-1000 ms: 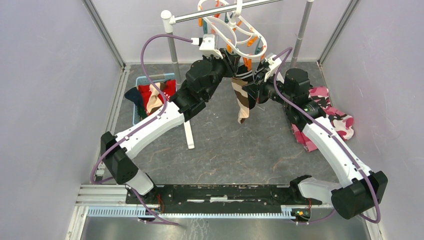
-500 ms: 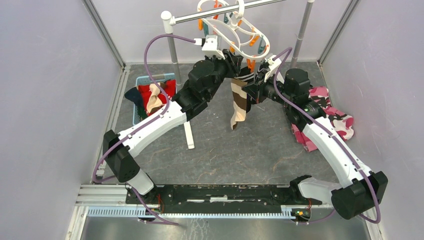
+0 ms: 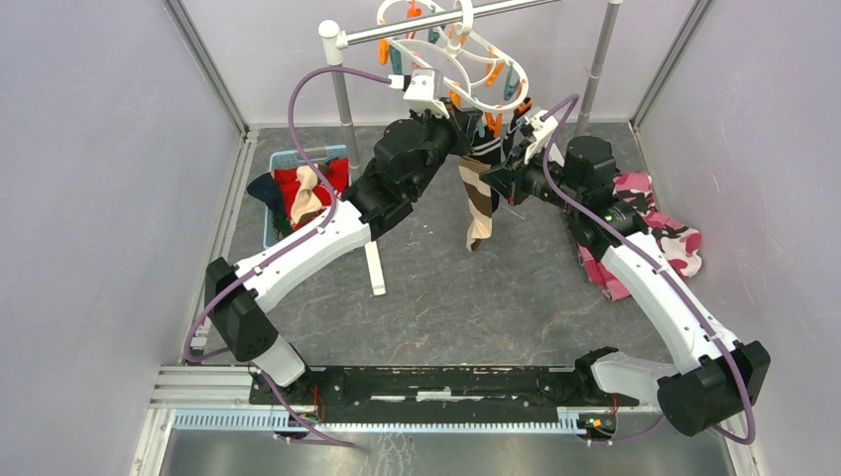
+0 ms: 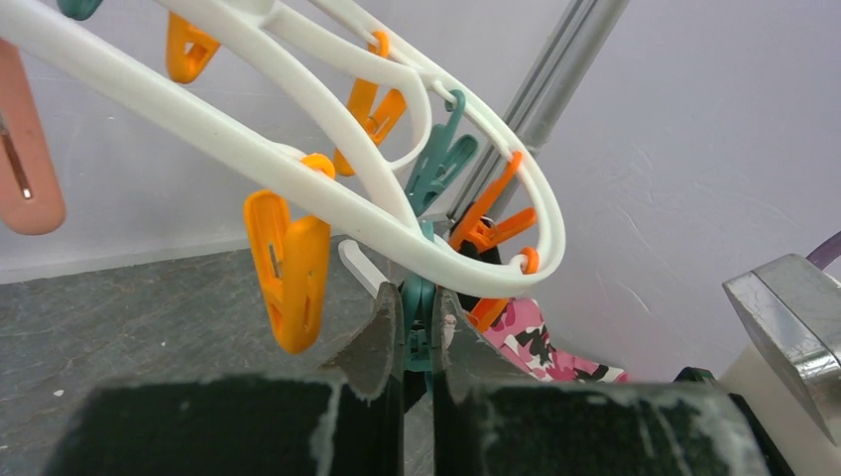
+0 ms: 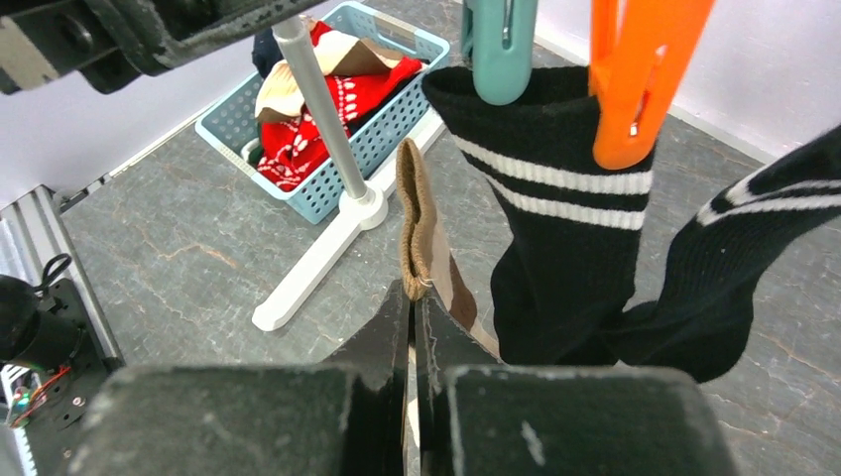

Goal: Clip the socks to the hanger
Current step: Clamp the sock onto the hanger.

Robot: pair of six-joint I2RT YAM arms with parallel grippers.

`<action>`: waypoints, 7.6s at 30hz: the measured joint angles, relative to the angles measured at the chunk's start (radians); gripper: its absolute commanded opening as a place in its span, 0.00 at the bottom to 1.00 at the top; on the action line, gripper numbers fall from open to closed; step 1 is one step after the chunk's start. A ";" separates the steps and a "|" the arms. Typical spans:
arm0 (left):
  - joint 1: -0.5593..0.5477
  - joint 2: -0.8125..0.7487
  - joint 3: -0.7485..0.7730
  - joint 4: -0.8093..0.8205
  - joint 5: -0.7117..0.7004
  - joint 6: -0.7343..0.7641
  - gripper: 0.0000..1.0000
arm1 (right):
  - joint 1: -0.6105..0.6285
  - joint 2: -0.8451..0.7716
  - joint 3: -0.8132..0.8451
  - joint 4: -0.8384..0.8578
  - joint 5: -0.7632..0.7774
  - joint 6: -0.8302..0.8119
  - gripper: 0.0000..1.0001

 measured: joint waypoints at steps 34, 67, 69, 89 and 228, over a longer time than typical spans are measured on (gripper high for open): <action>0.000 0.011 0.017 -0.015 -0.001 0.000 0.03 | 0.075 0.104 0.158 -0.035 0.462 0.033 0.00; 0.000 0.001 0.010 -0.014 0.060 -0.001 0.03 | -0.061 0.123 0.106 0.097 0.082 0.066 0.00; 0.000 -0.004 0.009 -0.014 0.070 -0.001 0.03 | -0.077 0.124 0.095 0.111 0.044 0.075 0.00; 0.022 -0.015 -0.007 -0.006 0.141 -0.001 0.03 | -0.124 0.158 0.094 0.201 -0.158 0.139 0.00; 0.048 -0.067 -0.040 0.021 0.418 0.164 0.61 | -0.267 0.229 0.292 0.024 -0.697 -0.117 0.36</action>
